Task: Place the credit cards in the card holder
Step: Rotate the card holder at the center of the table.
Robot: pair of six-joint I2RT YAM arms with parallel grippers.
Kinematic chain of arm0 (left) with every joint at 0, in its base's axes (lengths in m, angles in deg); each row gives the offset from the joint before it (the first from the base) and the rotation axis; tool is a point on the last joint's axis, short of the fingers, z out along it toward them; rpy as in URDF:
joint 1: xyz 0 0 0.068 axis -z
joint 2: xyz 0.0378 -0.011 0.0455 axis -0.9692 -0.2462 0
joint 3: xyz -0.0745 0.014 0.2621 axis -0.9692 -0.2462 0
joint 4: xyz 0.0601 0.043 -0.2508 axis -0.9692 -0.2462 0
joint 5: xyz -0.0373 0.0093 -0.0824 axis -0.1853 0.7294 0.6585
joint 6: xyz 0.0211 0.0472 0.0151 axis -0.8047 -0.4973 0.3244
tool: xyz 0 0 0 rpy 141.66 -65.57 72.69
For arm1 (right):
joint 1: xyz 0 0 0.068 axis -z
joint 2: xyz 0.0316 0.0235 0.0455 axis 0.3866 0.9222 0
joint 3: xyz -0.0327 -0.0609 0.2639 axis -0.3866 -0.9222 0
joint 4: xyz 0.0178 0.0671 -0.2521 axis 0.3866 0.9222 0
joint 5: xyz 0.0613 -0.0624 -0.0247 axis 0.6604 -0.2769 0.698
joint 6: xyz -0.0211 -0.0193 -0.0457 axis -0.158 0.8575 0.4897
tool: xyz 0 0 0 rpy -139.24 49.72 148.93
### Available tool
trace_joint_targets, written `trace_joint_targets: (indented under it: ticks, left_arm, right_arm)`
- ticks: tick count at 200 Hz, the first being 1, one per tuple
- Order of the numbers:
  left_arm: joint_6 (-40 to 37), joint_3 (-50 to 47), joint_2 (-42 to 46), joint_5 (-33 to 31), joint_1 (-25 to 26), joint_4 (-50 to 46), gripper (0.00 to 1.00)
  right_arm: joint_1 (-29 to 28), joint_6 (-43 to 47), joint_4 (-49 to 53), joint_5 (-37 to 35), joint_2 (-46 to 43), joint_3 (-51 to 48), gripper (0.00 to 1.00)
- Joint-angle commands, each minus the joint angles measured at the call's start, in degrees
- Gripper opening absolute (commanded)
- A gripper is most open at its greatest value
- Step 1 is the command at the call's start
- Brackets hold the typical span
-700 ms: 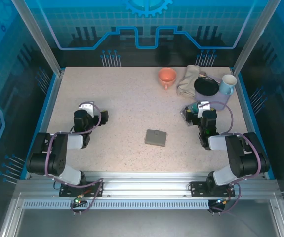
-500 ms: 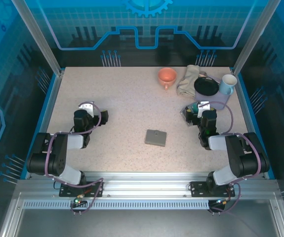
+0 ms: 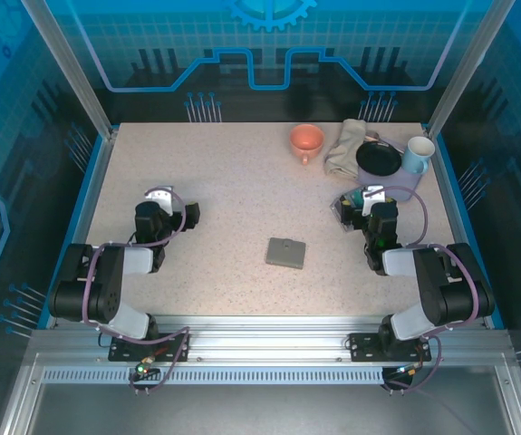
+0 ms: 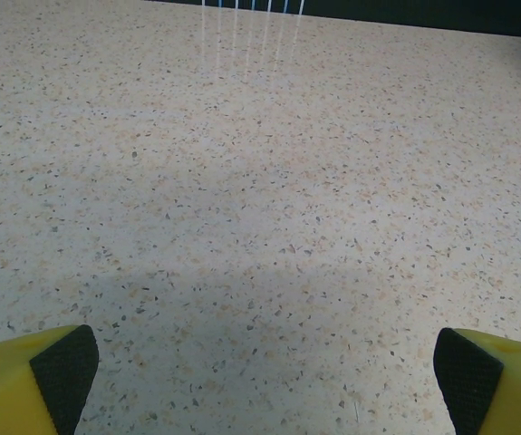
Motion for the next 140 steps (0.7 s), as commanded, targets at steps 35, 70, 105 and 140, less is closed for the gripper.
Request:
trace_joint_targets:
  ticks: [35, 70, 105, 140]
  left_arm:
    - [1.3, 0.1, 18.3, 0.0, -0.6, -13.6, 0.99]
    - [27.9, 9.2, 33.9, -14.3, -0.7, -44.1, 0.99]
    - [37.5, 10.4, 39.1, 7.5, -0.6, -52.7, 0.99]
    - [39.2, 9.0, 35.4, 22.0, 4.7, -52.7, 0.99]
  right_arm:
    - [-1.3, -2.9, 27.2, -0.1, -16.9, 6.8, 1.00]
    - [-0.5, -13.6, 61.2, 24.2, -25.7, 21.3, 1.00]
    - [-6.9, -18.9, 63.0, 41.0, -23.6, 22.6, 0.87]
    - [-20.6, -14.5, 70.8, 35.0, -12.5, 29.3, 0.75]
